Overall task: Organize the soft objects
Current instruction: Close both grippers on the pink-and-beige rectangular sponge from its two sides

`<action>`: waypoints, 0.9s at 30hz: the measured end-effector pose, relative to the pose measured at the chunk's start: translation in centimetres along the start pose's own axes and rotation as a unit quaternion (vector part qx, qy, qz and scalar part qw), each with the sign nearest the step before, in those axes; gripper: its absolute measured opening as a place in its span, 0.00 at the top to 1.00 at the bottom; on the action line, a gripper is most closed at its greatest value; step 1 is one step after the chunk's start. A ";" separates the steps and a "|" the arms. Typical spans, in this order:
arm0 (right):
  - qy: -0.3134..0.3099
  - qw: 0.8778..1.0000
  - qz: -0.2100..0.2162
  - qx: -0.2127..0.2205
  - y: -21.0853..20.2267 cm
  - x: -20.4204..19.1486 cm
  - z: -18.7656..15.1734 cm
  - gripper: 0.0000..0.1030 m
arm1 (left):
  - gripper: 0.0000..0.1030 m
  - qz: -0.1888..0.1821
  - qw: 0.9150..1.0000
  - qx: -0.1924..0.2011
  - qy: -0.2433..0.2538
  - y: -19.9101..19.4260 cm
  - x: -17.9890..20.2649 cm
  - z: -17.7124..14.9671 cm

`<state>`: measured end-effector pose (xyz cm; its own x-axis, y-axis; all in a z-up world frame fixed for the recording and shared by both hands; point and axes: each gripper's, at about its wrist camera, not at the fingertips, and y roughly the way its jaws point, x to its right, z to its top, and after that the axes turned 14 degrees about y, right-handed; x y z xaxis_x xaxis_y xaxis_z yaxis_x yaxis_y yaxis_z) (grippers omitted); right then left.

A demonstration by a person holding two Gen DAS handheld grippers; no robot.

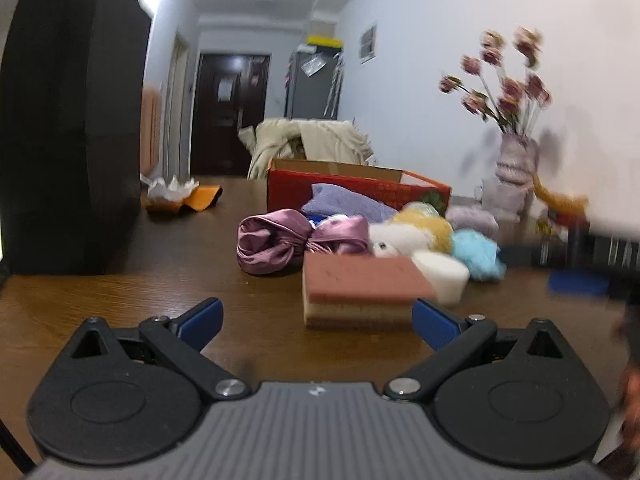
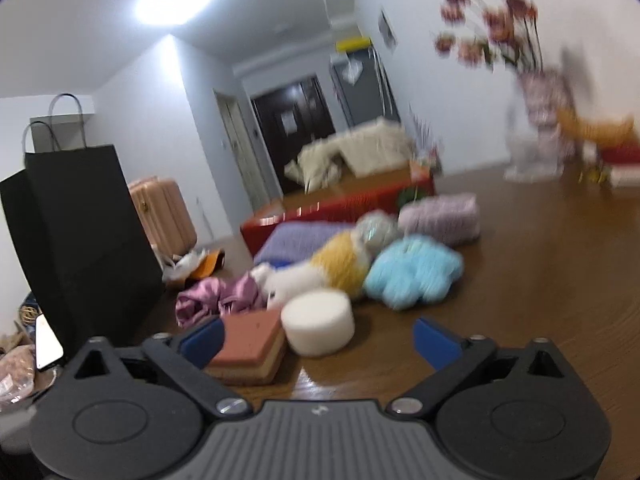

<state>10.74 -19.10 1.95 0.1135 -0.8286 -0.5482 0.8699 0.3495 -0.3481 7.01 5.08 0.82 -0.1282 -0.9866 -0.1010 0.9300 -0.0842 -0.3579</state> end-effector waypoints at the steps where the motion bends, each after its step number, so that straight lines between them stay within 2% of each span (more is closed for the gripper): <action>1: 0.012 1.000 -0.002 -0.010 0.5 0.1 0.1 0.20 | 0.04 -0.017 1.000 -0.014 -0.007 0.8 -0.6 0.7; 2: 0.019 1.000 -0.006 -0.020 1.2 0.1 0.2 0.23 | 0.07 -0.030 0.999 -0.035 -0.005 1.8 -1.1 1.4; 3: 0.021 0.999 -0.009 -0.028 1.8 -0.2 0.1 0.29 | 0.17 -0.041 0.998 -0.045 -0.006 2.6 -1.7 2.0; 4: 0.021 0.999 -0.009 -0.032 2.3 -0.4 0.1 0.38 | 0.24 -0.050 0.998 -0.046 -0.010 3.4 -2.2 2.4; 5: 0.020 0.999 -0.012 -0.038 2.9 -0.7 -0.1 0.43 | 0.26 -0.063 0.997 -0.052 -0.009 4.3 -2.7 2.8; 6: 0.024 0.998 -0.013 -0.048 3.6 -1.0 -0.2 0.52 | 0.31 -0.077 0.995 -0.068 -0.008 5.4 -3.1 3.0; 7: 0.031 0.998 -0.009 -0.057 4.1 -1.2 -0.2 0.55 | 0.35 -0.088 0.993 -0.080 -0.011 6.3 -3.5 3.1; 11: 0.055 0.994 0.001 -0.091 6.4 -2.1 -0.3 0.57 | 0.37 -0.142 0.983 -0.102 -0.048 8.6 -5.2 3.0; 15: 0.076 0.991 0.016 -0.113 8.1 -2.6 -0.4 0.66 | 0.56 -0.186 0.973 -0.101 -0.086 9.0 -6.2 2.4; 19: 0.078 0.989 0.035 -0.120 7.7 -2.6 -0.7 0.69 | 0.57 -0.173 0.977 -0.092 -0.089 7.4 -5.3 2.3; 23: 0.052 0.991 0.057 -0.112 4.7 -2.3 -0.6 0.70 | 0.57 -0.155 0.977 -0.076 -0.122 3.8 -3.4 1.7; 27: 0.042 0.992 0.068 -0.102 1.9 -1.3 0.1 0.70 | 0.57 -0.139 0.981 -0.049 -0.128 1.0 -0.9 1.7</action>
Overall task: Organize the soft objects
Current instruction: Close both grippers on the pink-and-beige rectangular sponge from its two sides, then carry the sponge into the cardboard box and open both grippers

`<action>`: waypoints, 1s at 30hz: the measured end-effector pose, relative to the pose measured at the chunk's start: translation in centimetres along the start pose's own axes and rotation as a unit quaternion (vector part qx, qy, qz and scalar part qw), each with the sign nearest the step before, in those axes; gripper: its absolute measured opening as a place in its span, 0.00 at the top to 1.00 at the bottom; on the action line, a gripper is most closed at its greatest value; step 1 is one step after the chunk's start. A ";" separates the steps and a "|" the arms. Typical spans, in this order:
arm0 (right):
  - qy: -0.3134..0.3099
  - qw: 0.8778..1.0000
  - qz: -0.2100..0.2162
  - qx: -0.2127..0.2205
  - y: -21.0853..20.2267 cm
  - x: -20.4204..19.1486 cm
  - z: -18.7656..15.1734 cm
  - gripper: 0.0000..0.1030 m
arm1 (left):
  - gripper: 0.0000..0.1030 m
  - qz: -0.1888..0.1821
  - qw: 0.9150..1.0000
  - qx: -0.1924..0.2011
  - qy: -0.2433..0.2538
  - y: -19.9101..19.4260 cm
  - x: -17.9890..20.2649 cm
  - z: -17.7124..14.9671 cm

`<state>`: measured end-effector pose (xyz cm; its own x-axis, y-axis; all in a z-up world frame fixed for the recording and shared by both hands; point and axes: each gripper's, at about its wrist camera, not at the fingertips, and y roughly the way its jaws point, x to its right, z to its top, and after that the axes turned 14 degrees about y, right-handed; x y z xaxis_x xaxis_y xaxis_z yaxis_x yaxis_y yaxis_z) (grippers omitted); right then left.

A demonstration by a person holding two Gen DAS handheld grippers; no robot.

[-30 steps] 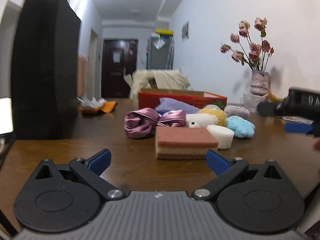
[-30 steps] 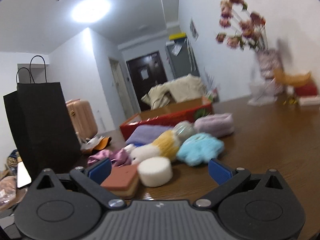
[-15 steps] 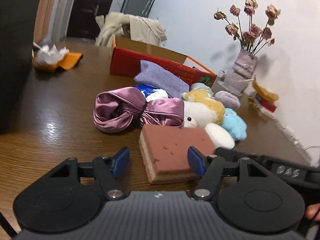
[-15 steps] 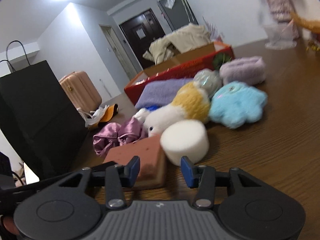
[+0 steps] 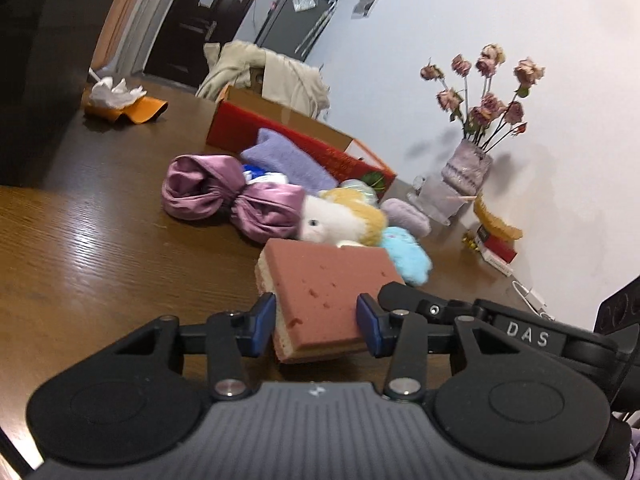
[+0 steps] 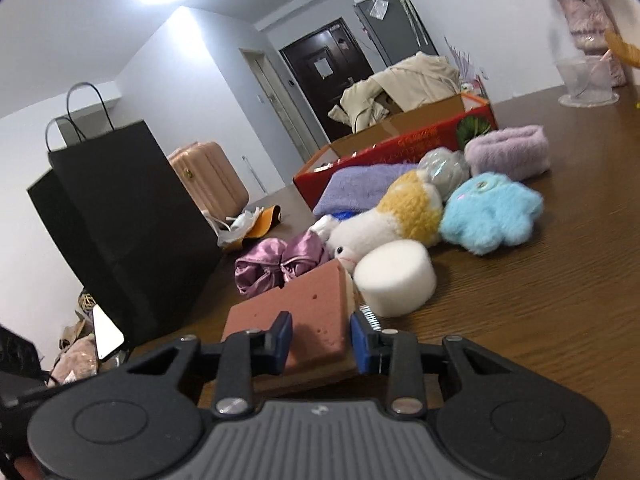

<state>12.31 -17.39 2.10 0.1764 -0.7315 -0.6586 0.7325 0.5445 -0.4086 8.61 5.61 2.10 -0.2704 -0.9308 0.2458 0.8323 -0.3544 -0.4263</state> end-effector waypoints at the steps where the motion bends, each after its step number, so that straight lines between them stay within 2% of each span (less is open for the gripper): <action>1: 0.000 1.000 0.003 0.002 -0.6 0.2 0.2 0.70 | 0.57 0.001 1.000 0.005 -0.003 -0.2 0.6 0.0; 6: -0.010 0.999 0.015 0.038 -3.4 0.4 1.4 0.70 | 0.57 -0.011 0.999 0.028 0.031 -0.8 3.2 1.2; 11: -0.012 0.998 0.018 0.067 -3.8 0.8 3.8 0.70 | 0.57 -0.026 0.998 0.043 0.043 0.5 4.4 3.6; 15: -0.033 0.996 0.022 0.086 -2.8 -0.3 7.5 0.70 | 0.57 -0.034 0.996 0.069 0.051 2.6 4.1 6.9; 19: -0.044 0.994 0.034 0.091 -0.3 -1.6 12.8 0.71 | 0.57 -0.041 0.995 0.075 0.047 5.6 2.6 11.4; 24: -0.054 0.993 0.043 0.097 5.3 -3.1 19.9 0.71 | 0.57 -0.018 0.994 0.093 0.049 10.7 0.5 18.1; 26: -0.046 0.995 0.045 0.080 9.0 -3.4 23.3 0.71 | 0.57 -0.003 0.995 0.085 0.043 13.6 -1.3 20.9; 30: -0.032 0.998 0.036 0.033 18.5 -3.2 29.6 0.71 | 0.56 0.013 0.999 0.042 0.027 20.7 -6.6 26.8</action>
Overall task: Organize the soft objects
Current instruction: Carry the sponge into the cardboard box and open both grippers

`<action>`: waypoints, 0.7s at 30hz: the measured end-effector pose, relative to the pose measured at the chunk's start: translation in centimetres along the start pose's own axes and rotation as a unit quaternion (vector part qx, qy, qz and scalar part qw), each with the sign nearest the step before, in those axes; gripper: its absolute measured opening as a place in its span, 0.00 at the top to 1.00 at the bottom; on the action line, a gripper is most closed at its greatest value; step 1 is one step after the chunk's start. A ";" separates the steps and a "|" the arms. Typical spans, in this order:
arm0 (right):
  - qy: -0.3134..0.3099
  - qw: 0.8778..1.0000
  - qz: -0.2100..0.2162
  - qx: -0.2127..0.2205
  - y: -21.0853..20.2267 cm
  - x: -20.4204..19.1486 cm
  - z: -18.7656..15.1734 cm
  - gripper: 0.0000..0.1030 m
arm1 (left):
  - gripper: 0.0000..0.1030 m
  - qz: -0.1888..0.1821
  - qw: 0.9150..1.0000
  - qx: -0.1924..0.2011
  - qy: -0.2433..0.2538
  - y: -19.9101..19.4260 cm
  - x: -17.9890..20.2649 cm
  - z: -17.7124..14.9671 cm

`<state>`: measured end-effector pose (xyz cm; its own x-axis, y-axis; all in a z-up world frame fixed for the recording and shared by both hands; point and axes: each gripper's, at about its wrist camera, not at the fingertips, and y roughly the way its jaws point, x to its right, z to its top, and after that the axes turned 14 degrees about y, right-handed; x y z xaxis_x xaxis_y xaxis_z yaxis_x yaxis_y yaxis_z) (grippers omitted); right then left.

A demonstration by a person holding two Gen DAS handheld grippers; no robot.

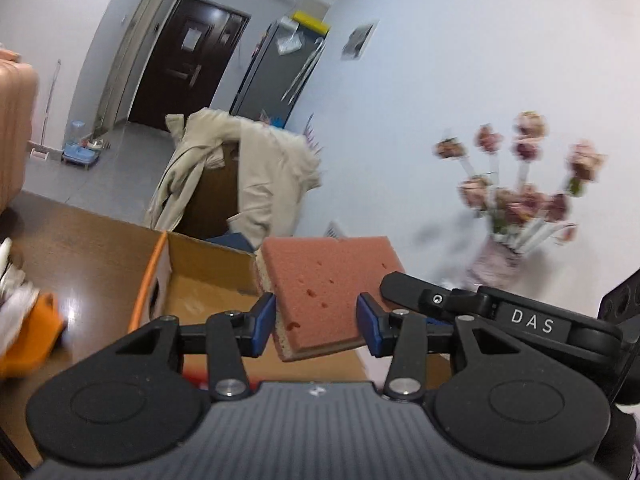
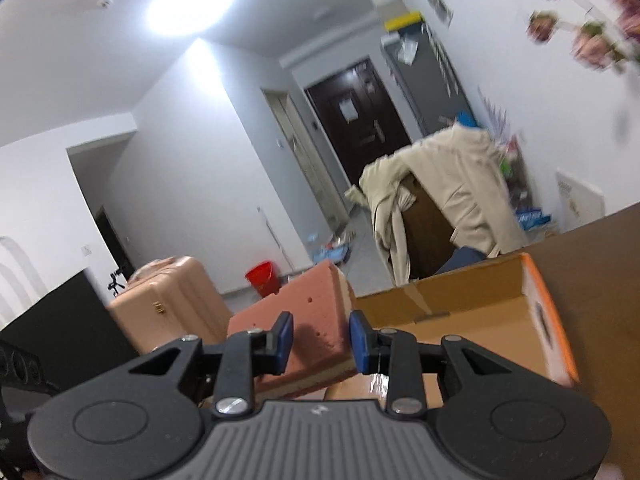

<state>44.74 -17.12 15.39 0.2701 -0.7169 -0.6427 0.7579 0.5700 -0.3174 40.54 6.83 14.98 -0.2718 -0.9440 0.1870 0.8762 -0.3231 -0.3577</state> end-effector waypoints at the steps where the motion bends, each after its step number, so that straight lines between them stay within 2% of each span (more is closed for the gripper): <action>1: 0.011 1.000 -0.002 -0.016 2.6 0.5 1.1 0.71 | 0.57 0.008 1.000 -0.011 -0.013 1.9 -1.5 0.9; 4: 0.041 0.997 -0.019 -0.059 9.5 2.2 2.8 0.71 | 0.58 0.025 0.998 -0.049 -0.039 7.5 -5.5 2.2; 8: 0.060 0.991 -0.053 -0.103 17.1 4.4 3.1 0.71 | 0.60 0.053 0.991 -0.099 -0.074 13.5 -9.6 1.8; 10: 0.064 0.989 -0.068 -0.114 20.0 5.2 2.8 0.71 | 0.59 0.073 0.989 -0.114 -0.058 15.7 -10.5 1.5; 12: 0.082 0.983 -0.082 -0.142 22.5 6.4 2.0 0.72 | 0.59 0.105 0.984 -0.131 -0.061 17.1 -11.2 0.8; 13: 0.090 0.978 -0.094 -0.160 23.6 6.9 1.6 0.72 | 0.56 0.110 0.983 -0.135 -0.060 17.3 -11.2 0.4; 15: 0.096 0.975 -0.098 -0.175 24.2 7.4 0.7 0.72 | 0.50 0.116 0.984 -0.128 -0.051 16.8 -10.9 -0.1; 18: 0.072 0.982 -0.095 -0.149 22.3 6.6 0.7 0.72 | 0.44 0.125 0.986 -0.112 -0.015 15.1 -9.5 -0.2; 21: 0.052 0.987 -0.085 -0.122 19.0 5.6 2.1 0.72 | 0.43 0.120 0.987 -0.107 0.017 13.4 -7.3 0.5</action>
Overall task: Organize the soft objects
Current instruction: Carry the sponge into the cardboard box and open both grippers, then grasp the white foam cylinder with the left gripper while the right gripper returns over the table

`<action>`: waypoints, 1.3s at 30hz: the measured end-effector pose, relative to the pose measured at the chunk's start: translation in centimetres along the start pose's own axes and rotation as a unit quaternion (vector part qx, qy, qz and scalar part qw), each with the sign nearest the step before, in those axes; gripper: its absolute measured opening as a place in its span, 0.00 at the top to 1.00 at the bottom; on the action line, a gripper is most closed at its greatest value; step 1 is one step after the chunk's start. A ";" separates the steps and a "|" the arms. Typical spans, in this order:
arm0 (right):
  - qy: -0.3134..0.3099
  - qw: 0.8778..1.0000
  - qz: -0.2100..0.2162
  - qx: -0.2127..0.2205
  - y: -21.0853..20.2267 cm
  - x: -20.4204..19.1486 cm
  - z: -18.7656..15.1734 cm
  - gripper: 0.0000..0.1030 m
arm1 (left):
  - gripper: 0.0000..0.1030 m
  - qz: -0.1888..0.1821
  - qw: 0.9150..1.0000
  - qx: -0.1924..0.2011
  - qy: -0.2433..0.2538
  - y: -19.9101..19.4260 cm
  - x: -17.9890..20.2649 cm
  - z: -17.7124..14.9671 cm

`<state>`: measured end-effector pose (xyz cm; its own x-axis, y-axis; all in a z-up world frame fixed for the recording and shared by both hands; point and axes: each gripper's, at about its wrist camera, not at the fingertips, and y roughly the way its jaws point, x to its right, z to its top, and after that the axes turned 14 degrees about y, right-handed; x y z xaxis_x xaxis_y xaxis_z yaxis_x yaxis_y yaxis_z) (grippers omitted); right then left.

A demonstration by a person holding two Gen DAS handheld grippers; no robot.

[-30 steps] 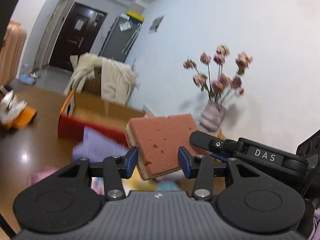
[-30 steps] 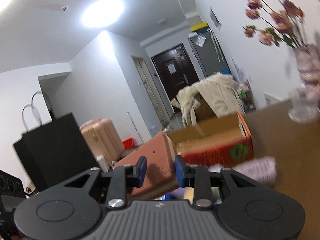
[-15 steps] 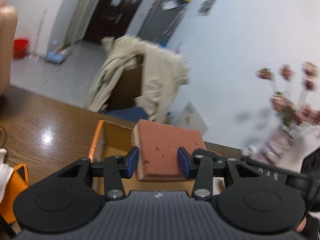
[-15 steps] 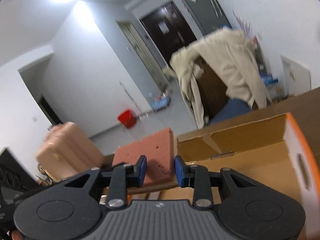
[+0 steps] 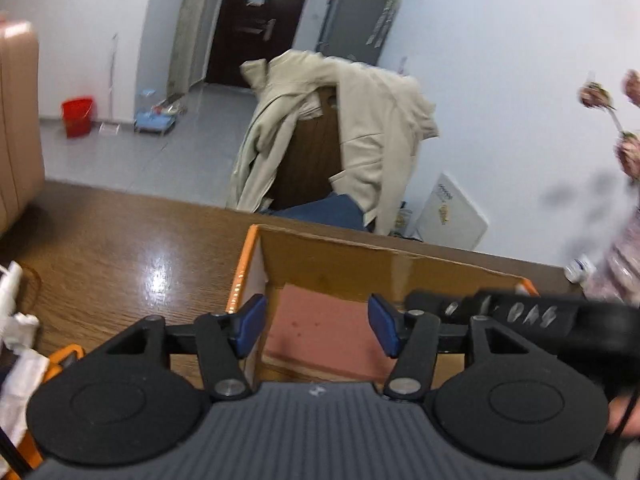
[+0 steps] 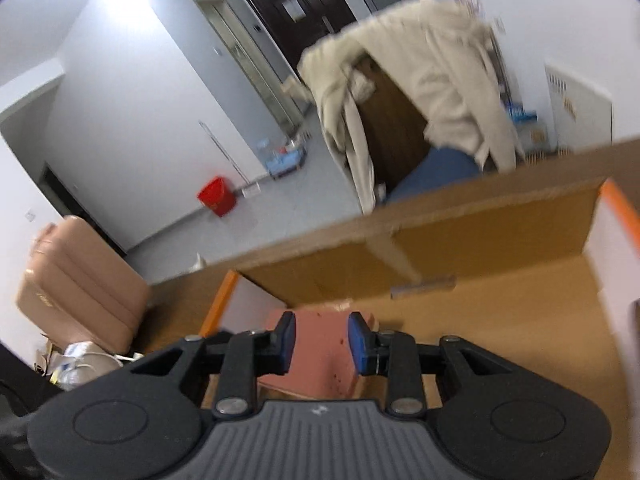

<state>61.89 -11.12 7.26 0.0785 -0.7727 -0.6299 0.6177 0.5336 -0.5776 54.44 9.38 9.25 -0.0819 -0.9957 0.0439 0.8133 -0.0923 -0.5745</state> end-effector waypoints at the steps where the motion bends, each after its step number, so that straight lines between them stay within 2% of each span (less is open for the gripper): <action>1: -0.010 1.000 0.003 0.008 -1.6 -0.3 0.0 0.72 | 0.42 0.001 1.000 0.006 0.009 -0.9 0.5 0.2; 5: -0.071 0.996 0.016 0.044 -9.4 -1.4 -0.7 0.66 | 0.33 0.000 0.998 0.042 0.039 -6.7 2.6 0.4; 7: -0.095 0.993 0.024 0.059 -13.9 -1.7 -1.9 0.56 | 0.24 -0.004 0.997 0.060 0.053 -9.8 3.7 0.1; 11: -0.134 0.987 0.034 0.084 -22.0 -1.4 -5.1 0.47 | 0.20 -0.020 0.991 0.100 0.087 -16.4 6.2 -1.0; 14: -0.146 0.983 0.040 0.105 -26.8 -0.3 -8.1 0.42 | 0.11 -0.039 0.986 0.127 0.103 -21.0 7.6 -2.8; 15: -0.152 0.981 0.042 0.113 -28.1 0.2 -9.0 0.42 | 0.05 -0.043 0.984 0.136 0.107 -22.5 8.1 -3.7; 18: -0.167 0.972 0.051 0.158 -30.9 1.7 -11.8 0.42 | 0.05 -0.042 0.981 0.140 0.129 -25.1 9.8 -7.1; 20: -0.172 0.967 0.056 0.180 -31.9 2.5 -13.1 0.41 | 0.05 -0.025 0.981 0.134 0.140 -26.2 11.0 -9.3; 23: -0.159 0.972 0.041 0.166 -32.6 3.5 -14.5 0.40 | 0.03 -0.020 0.978 0.140 0.154 -28.4 12.4 -13.4; 24: -0.160 0.972 0.041 0.165 -33.0 3.9 -15.3 0.38 | 0.01 -0.025 0.979 0.135 0.148 -29.0 12.5 -14.7; 27: -0.175 0.967 0.048 0.177 -33.4 4.9 -17.4 0.38 | 0.01 -0.079 0.984 0.104 0.121 -29.1 13.0 -19.4; 28: -0.171 0.967 0.046 0.184 -33.3 5.1 -17.6 0.38 | 0.01 -0.087 0.985 0.091 0.122 -28.5 13.4 -20.8; 30: -0.159 0.966 0.038 0.200 -32.8 5.6 -17.5 0.38 | 0.01 -0.072 0.988 0.058 0.123 -27.2 14.0 -22.5; 32: -0.134 0.969 0.039 0.205 -32.2 6.3 -17.3 0.36 | 0.01 -0.078 0.989 0.041 0.121 -26.3 14.1 -23.1; 36: -0.103 0.970 0.054 0.212 -31.2 6.7 -16.4 0.36 | 0.01 -0.081 0.989 0.050 0.115 -25.1 13.8 -22.3; 39: -0.092 0.968 0.061 0.224 -30.4 6.1 -15.1 0.36 | 0.01 -0.075 0.989 0.053 0.113 -24.0 13.0 -20.5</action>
<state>31.76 -26.83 13.13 0.2852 -0.7835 -0.5521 0.8693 0.4541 -0.1954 22.04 -1.08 6.83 -0.3222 -0.9442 -0.0683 0.8375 -0.2507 -0.4856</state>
